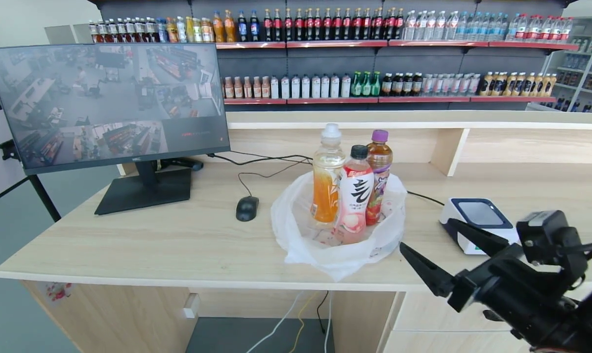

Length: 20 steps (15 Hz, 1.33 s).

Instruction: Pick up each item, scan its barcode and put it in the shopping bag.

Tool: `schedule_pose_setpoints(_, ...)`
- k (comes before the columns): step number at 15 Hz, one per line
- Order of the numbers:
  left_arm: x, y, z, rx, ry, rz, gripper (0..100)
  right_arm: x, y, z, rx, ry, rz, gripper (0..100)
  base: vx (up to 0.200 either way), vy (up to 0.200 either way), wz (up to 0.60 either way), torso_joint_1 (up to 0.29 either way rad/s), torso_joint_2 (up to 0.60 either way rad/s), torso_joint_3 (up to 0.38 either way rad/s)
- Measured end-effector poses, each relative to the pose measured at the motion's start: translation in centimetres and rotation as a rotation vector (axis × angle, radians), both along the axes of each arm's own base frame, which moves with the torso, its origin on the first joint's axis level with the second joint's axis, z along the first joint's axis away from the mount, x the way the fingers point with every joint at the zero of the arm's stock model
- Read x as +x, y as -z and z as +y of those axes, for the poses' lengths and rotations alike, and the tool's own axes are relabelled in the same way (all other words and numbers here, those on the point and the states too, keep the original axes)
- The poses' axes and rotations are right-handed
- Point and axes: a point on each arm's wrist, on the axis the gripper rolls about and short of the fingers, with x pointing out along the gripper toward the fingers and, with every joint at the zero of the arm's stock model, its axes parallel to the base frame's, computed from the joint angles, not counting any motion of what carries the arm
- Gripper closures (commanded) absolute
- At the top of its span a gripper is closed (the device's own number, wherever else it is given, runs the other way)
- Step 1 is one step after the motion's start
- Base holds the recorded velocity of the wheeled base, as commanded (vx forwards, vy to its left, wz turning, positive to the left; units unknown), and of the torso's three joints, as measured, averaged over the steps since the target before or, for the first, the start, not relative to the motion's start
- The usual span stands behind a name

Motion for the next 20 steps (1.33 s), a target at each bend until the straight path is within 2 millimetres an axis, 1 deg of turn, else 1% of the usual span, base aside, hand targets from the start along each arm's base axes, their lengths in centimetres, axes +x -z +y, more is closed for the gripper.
schedule_pose_setpoints(2,0.0,0.0,0.0,0.0,0.0,0.0,0,-1.6,-0.4,-1.0,0.011,-0.011,-0.018,0,0.0,0.0,0.0,0.0,0.0,0.0)
schedule_pose_setpoints(5,0.0,0.0,0.0,0.0,0.0,0.0,0,-2.6,-1.1,-1.7,0.055,-0.011,-0.04,0,0.0,0.0,0.0,0.0,0.0,0.0)
schedule_pose_setpoints(8,0.0,0.0,0.0,0.0,0.0,0.0,0,-3.3,-0.9,-2.1,0.046,-0.01,0.009,0,0.0,0.0,0.0,0.0,0.0,0.0)
schedule_pose_setpoints(10,0.0,0.0,0.0,0.0,0.0,-0.001,0,-4.6,-0.6,-3.0,0.012,-0.006,0.081,0,0.0,0.0,0.0,0.0,0.0,0.0)
schedule_pose_setpoints(13,0.0,0.0,0.0,-0.001,0.0,0.0,0,-7.8,0.4,-5.1,-0.07,0.0,0.186,0,-0.2,0.0,0.0,0.012,0.01,-0.001)
schedule_pose_setpoints(15,0.0,0.0,0.0,0.0,0.0,-0.001,0,-10.6,1.7,-6.8,-0.141,-0.024,0.25,0,0.0,0.0,0.0,0.0,0.0,0.0)
schedule_pose_setpoints(17,0.0,0.0,0.0,0.0,0.0,-0.001,0,-13.5,3.4,-8.5,-0.2,-0.11,0.289,0,0.0,0.0,0.0,0.0,0.0,0.0)
schedule_pose_setpoints(19,0.0,0.0,0.0,0.0,0.0,0.0,0,-15.2,4.3,-9.6,-0.175,-0.132,0.256,0,0.0,0.0,0.0,0.0,0.0,0.0)
schedule_pose_setpoints(20,0.0,0.0,0.0,0.0,0.0,0.0,0,-15.7,4.6,-10.0,-0.146,-0.104,0.239,0,0.0,0.0,0.0,0.0,0.0,0.0)
